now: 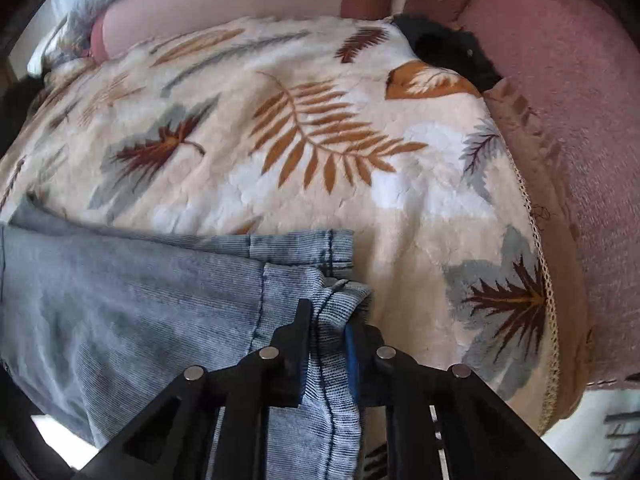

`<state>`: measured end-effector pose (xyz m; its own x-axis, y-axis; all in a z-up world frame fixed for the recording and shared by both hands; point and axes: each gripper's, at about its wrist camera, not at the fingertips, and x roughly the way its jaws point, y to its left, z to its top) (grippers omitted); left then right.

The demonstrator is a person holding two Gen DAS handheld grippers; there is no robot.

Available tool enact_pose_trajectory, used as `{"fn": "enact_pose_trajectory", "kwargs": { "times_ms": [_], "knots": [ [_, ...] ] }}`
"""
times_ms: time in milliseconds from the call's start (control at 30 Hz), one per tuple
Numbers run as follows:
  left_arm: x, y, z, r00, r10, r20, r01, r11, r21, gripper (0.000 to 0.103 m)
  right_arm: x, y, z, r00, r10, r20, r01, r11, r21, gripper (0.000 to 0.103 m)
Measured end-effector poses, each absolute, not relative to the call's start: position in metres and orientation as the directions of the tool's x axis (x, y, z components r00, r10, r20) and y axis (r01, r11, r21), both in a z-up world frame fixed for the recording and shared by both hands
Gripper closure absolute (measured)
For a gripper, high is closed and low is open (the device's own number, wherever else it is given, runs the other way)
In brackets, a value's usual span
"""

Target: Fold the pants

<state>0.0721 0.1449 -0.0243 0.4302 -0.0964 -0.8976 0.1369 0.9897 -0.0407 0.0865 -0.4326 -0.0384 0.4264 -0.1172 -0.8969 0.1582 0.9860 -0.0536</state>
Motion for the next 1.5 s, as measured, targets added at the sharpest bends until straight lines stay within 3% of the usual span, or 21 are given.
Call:
{"fn": "enact_pose_trajectory", "kwargs": {
  "times_ms": [33,100,167,300,433,533,633,700,733,833,933,1000,1100,1133,1167,1200,1233,1267,1400,1500],
  "knots": [
    [0.074,0.145,-0.026,0.429,-0.095,-0.898,0.142,0.989,-0.037,0.044,0.078,-0.432,-0.030,0.449,-0.132,-0.884,0.194,0.980,-0.049,0.067],
    [0.075,0.144,-0.028,0.427,-0.103,-0.898,0.150,0.988,-0.042,0.043,0.056,-0.423,-0.007,0.517,-0.134,-0.845,0.218,0.976,-0.022,0.061],
    [0.077,0.146,-0.029,0.421,-0.111,-0.900,0.151,0.987,-0.051,0.043,0.034,-0.409,0.010,0.539,-0.004,-0.842,0.172,0.979,0.105,0.050],
    [0.074,0.149,-0.022,0.434,-0.116,-0.893,0.125,0.990,-0.068,0.043,-0.016,-0.394,0.007,0.545,0.380,-0.748,0.174,0.821,0.544,0.048],
    [0.058,0.157,0.000,0.487,-0.155,-0.860,0.084,0.988,-0.131,0.043,-0.030,-0.382,-0.042,0.497,0.494,-0.714,0.286,0.684,0.672,0.047],
    [0.045,0.166,0.008,0.509,-0.167,-0.844,0.033,0.984,-0.175,0.039,-0.028,-0.399,-0.071,0.553,0.504,-0.664,0.381,0.556,0.739,0.047],
    [0.048,0.171,-0.017,0.431,-0.118,-0.894,-0.026,0.989,-0.143,0.034,-0.031,-0.420,-0.088,0.611,0.477,-0.632,0.461,0.435,0.774,0.047],
    [0.052,0.174,-0.037,0.372,-0.096,-0.923,-0.055,0.991,-0.125,0.033,-0.028,-0.424,-0.092,0.595,0.461,-0.658,0.481,0.452,0.752,0.067],
    [0.051,0.174,-0.037,0.387,-0.093,-0.917,-0.050,0.991,-0.122,0.033,-0.025,-0.423,-0.089,0.584,0.439,-0.683,0.474,0.499,0.725,0.095],
    [0.053,0.172,-0.034,0.361,-0.074,-0.930,-0.039,0.995,-0.095,0.033,-0.028,-0.419,-0.046,0.605,0.305,-0.735,0.395,0.687,0.610,0.099],
    [0.057,0.173,-0.034,0.338,-0.085,-0.937,-0.025,0.995,-0.099,0.033,-0.031,-0.417,-0.033,0.530,0.108,-0.841,0.396,0.846,0.358,0.098],
    [0.060,0.174,-0.034,0.324,-0.090,-0.942,-0.017,0.995,-0.101,0.033,-0.030,-0.431,-0.070,0.379,0.235,-0.895,0.434,0.809,0.396,0.097],
    [0.059,0.173,-0.035,0.315,-0.086,-0.945,-0.007,0.996,-0.093,0.033,-0.046,-0.448,-0.060,0.444,0.229,-0.866,0.453,0.777,0.438,0.096],
    [0.059,0.172,-0.034,0.314,-0.085,-0.946,-0.004,0.996,-0.091,0.033,-0.053,-0.453,-0.049,0.494,0.224,-0.840,0.454,0.757,0.469,0.089],
    [0.059,0.172,-0.034,0.312,-0.086,-0.946,-0.002,0.996,-0.091,0.033,-0.056,-0.457,-0.042,0.524,0.230,-0.820,0.453,0.740,0.497,0.071],
    [0.060,0.172,-0.035,0.309,-0.086,-0.947,0.000,0.996,-0.090,0.033,-0.058,-0.462,-0.034,0.546,0.231,-0.805,0.454,0.726,0.516,0.059],
    [0.060,0.172,-0.035,0.308,-0.086,-0.948,0.001,0.996,-0.090,0.033,-0.057,-0.469,-0.026,0.566,0.212,-0.796,0.453,0.727,0.516,0.040],
    [0.061,0.171,-0.035,0.306,-0.085,-0.948,0.004,0.996,-0.088,0.033,-0.051,-0.472,-0.019,0.583,0.183,-0.792,0.451,0.738,0.503,0.035],
    [0.061,0.169,-0.035,0.309,-0.075,-0.948,0.014,0.997,-0.074,0.032,-0.004,-0.491,-0.005,0.598,0.147,-0.788,0.392,0.804,0.447,0.035],
    [0.061,0.169,-0.035,0.312,-0.075,-0.947,0.012,0.997,-0.075,0.032,0.043,-0.485,-0.018,0.523,0.151,-0.839,0.342,0.864,0.369,0.039]
  ]
}}
